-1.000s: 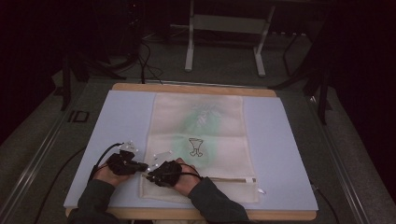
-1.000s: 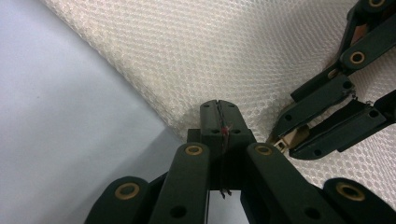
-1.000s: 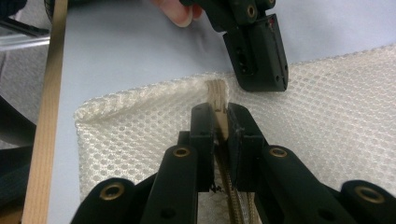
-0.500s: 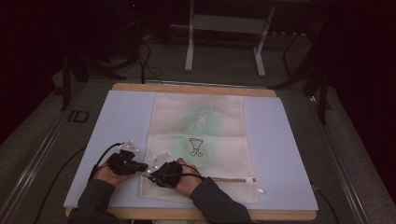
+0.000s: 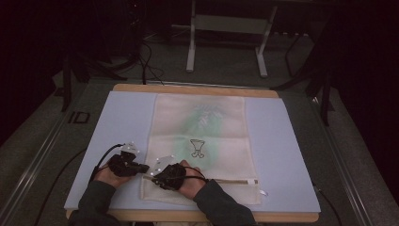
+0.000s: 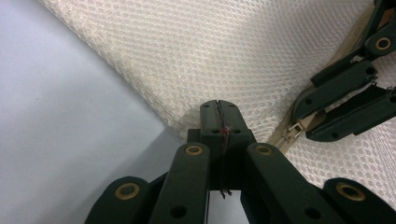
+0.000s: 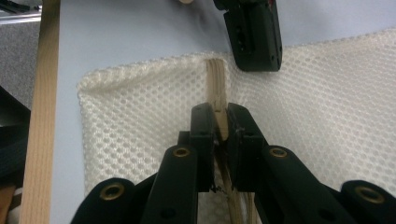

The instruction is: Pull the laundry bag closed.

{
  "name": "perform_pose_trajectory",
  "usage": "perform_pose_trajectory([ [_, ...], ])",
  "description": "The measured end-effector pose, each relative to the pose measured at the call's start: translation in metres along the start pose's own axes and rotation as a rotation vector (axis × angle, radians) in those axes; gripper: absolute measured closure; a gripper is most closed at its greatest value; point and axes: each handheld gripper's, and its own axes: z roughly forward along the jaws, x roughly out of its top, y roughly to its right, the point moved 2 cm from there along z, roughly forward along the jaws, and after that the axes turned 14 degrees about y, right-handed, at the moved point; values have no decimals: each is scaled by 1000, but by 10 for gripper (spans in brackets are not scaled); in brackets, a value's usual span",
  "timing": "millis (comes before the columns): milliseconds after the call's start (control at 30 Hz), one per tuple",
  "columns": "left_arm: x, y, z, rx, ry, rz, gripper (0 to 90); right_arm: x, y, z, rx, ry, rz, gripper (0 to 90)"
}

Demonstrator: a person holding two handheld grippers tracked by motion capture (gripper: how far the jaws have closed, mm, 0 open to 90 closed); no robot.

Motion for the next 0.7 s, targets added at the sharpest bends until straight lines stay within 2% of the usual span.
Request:
perform_pose_trajectory([
  [700,0,1,0,4,2,3,900,-2,-3,-8,-17,-25,-17,823],
])
